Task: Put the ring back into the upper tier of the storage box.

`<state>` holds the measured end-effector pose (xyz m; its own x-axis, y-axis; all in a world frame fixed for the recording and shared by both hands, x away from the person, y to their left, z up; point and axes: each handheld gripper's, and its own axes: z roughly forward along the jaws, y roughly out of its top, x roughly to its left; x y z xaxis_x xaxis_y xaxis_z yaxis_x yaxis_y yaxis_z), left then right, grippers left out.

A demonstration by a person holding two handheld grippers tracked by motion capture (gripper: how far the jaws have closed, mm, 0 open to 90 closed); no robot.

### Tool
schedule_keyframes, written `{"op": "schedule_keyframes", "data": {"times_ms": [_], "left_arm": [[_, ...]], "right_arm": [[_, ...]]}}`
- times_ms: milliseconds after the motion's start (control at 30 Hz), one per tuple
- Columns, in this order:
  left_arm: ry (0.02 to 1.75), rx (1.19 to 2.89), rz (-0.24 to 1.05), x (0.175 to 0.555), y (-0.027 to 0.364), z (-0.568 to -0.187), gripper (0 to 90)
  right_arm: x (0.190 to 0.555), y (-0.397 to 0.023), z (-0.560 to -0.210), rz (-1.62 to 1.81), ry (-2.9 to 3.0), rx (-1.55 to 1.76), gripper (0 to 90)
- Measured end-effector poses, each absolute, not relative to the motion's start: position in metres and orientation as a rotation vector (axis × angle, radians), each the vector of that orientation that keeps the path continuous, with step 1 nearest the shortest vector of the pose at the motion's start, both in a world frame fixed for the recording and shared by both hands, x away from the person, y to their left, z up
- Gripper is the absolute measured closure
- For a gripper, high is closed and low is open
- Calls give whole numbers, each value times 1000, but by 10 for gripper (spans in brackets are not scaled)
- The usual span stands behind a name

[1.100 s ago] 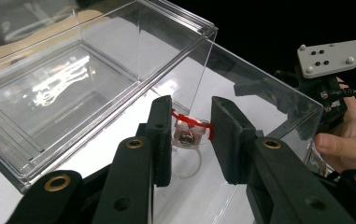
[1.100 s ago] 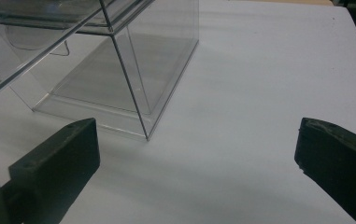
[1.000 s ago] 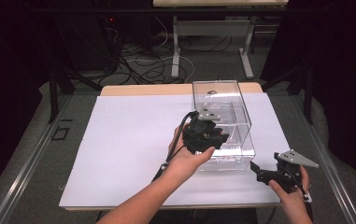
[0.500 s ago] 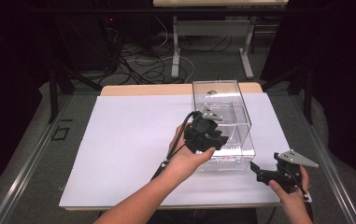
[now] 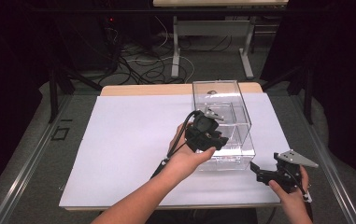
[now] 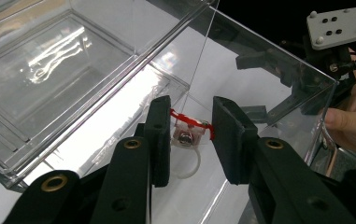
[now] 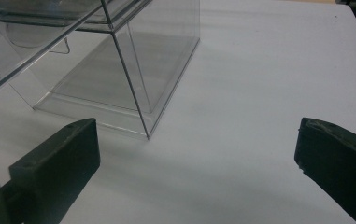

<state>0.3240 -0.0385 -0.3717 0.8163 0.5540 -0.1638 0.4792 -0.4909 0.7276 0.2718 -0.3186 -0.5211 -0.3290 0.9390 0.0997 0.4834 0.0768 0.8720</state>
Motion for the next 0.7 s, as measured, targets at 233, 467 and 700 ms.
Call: {"op": "schedule_keyframes", "data": {"times_ms": [233, 467, 700], "left_arm": [[749, 2170, 101, 324, -37, -371, 642], [751, 2150, 97, 322, -35, -369, 590], [734, 2127, 87, 320, -29, -364, 528]], "right_arm": [[272, -318, -521, 1192, 1861, 1404, 0], [272, -318, -522, 1189, 1859, 1404, 0], [273, -318, -523, 1203, 1847, 1410, 0]]}}
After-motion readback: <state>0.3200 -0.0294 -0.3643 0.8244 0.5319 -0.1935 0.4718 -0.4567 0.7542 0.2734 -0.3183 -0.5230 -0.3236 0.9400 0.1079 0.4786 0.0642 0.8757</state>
